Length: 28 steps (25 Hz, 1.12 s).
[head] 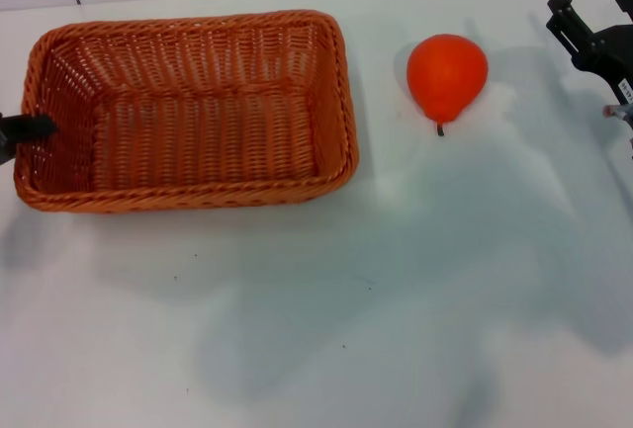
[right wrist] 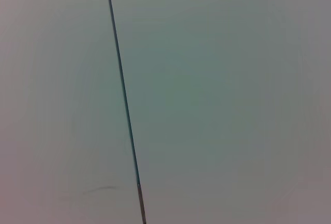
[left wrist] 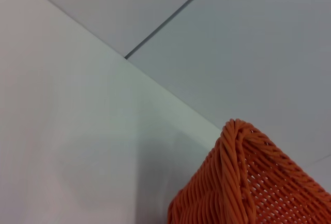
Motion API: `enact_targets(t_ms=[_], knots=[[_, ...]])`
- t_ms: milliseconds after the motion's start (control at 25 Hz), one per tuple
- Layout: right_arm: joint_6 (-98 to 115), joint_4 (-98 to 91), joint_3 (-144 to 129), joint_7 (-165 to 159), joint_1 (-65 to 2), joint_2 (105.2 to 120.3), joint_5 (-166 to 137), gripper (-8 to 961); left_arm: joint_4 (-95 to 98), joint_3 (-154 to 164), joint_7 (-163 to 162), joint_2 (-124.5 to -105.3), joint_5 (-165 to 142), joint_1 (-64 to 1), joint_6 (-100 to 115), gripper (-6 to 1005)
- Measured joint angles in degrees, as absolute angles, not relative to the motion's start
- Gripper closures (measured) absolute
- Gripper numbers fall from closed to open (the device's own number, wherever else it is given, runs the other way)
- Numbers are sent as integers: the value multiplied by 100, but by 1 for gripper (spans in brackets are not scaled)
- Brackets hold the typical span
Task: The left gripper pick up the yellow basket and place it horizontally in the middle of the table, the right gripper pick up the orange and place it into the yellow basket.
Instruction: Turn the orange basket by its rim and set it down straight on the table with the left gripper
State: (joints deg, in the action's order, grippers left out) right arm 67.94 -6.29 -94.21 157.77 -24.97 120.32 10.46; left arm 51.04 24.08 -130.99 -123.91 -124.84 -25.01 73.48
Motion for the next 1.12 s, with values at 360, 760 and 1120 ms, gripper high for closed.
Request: enact_targets(t_ms=[360, 760, 1120], knots=[[6794, -642, -9422, 15779, -2496, 12032, 1046, 7, 5133, 2405, -13051, -12379, -12470, -2526, 7272, 847], [6794, -649, -9421, 15788, -2496, 12032, 1046, 8, 5161, 2559, -13034, -12375, -12471, -2540, 7239, 846], [6794, -651, -9430, 15788, -2505, 12032, 1045, 7, 5156, 2570, -12751, -12380, -12261, -2511, 7252, 563]])
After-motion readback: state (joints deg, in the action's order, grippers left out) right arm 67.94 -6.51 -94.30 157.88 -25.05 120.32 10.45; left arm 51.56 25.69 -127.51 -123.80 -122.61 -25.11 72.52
